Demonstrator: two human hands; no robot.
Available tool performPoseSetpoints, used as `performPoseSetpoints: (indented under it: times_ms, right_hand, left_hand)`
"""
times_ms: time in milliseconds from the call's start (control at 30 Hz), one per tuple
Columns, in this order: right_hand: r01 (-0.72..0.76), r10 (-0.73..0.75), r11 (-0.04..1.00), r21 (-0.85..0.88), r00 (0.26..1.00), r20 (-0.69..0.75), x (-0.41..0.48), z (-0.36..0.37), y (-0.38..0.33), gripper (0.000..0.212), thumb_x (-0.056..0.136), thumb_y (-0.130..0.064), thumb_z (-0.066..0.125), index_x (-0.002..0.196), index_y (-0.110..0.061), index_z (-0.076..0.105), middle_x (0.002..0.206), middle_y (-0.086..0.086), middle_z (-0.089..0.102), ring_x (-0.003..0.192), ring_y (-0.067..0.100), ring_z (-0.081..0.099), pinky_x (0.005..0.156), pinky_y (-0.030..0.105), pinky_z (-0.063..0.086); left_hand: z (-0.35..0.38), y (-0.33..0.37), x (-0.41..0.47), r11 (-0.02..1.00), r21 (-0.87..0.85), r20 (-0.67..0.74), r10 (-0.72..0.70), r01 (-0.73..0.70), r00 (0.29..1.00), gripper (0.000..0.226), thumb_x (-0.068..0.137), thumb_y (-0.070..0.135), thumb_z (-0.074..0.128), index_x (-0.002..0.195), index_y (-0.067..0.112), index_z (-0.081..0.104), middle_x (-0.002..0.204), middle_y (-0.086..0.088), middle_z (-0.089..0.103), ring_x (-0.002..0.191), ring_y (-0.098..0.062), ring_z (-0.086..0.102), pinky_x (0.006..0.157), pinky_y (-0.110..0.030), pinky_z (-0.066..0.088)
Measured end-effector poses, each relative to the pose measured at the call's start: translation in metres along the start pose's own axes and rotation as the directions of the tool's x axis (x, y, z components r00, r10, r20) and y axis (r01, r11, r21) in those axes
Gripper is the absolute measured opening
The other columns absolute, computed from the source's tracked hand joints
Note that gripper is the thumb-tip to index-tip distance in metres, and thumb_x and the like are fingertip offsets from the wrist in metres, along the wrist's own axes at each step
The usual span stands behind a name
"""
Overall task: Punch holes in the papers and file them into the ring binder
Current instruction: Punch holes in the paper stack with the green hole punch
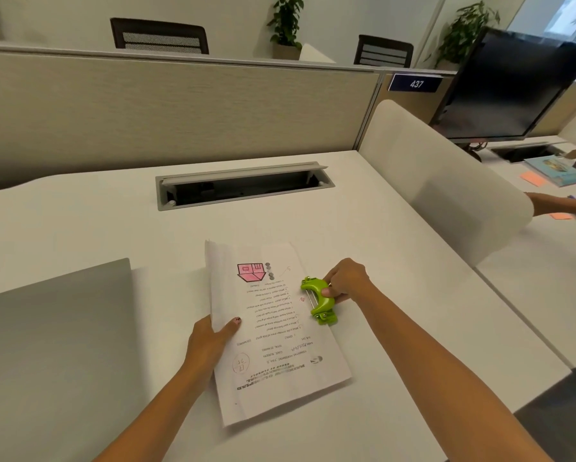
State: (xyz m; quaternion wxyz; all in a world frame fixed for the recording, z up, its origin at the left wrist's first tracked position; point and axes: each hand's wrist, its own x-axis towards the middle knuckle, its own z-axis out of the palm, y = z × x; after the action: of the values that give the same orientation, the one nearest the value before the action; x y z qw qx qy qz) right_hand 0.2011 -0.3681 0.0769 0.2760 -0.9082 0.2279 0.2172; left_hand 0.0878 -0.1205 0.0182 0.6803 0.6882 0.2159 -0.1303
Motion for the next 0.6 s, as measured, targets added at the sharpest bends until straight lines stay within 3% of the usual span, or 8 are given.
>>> performPoseSetpoints:
  times_ms: [200, 367, 500, 600]
  right_hand:
    - [-0.013, 0.002, 0.995, 0.096, 0.993, 0.118, -0.01, -0.009, -0.003, 0.031, 0.078, -0.002, 0.071, 0.108, 0.001, 0.064, 0.088, 0.012, 0.069, 0.074, 0.023, 0.069, 0.077, 0.038, 0.06]
    - [-0.024, 0.018, 0.999, 0.039, 0.989, 0.146, -0.003, 0.0, -0.002, 0.044, 0.077, -0.013, 0.076, 0.115, 0.002, 0.061, 0.101, 0.021, 0.071, 0.093, 0.034, 0.071, 0.087, 0.043, 0.056]
    - [0.013, -0.025, 0.996, 0.084, 0.989, 0.143, -0.01, 0.002, -0.006, 0.039, 0.083, -0.017, 0.07, 0.116, 0.0, 0.06, 0.097, 0.012, 0.069, 0.086, 0.026, 0.069, 0.077, 0.035, 0.059]
    - [0.023, -0.027, 0.999, 0.048, 0.996, 0.081, -0.008, 0.01, -0.004, 0.041, 0.083, -0.021, 0.071, 0.117, -0.002, 0.057, 0.107, 0.018, 0.066, 0.096, 0.03, 0.067, 0.082, 0.042, 0.058]
  left_hand:
    - [0.001, -0.002, -0.002, 1.0, 0.019, -0.025, 0.02, -0.019, 0.999, 0.031, 0.086, 0.027, 0.067, 0.115, 0.016, 0.062, 0.102, -0.004, 0.073, 0.09, -0.028, 0.07, 0.083, -0.049, 0.056]
    - [0.002, -0.002, -0.002, 1.0, 0.017, -0.05, 0.02, -0.019, 0.999, 0.026, 0.087, 0.025, 0.066, 0.111, 0.016, 0.063, 0.098, -0.004, 0.073, 0.087, -0.028, 0.07, 0.081, -0.048, 0.057]
    - [0.004, -0.002, -0.002, 1.0, 0.007, -0.064, 0.021, -0.02, 0.998, 0.022, 0.087, 0.025, 0.066, 0.108, 0.019, 0.061, 0.098, -0.004, 0.072, 0.087, -0.027, 0.07, 0.08, -0.046, 0.057]
    - [0.006, 0.001, -0.001, 0.999, 0.014, -0.082, 0.03, -0.029, 0.996, 0.023, 0.087, 0.025, 0.066, 0.109, 0.019, 0.061, 0.098, -0.004, 0.072, 0.086, -0.027, 0.07, 0.079, -0.045, 0.058]
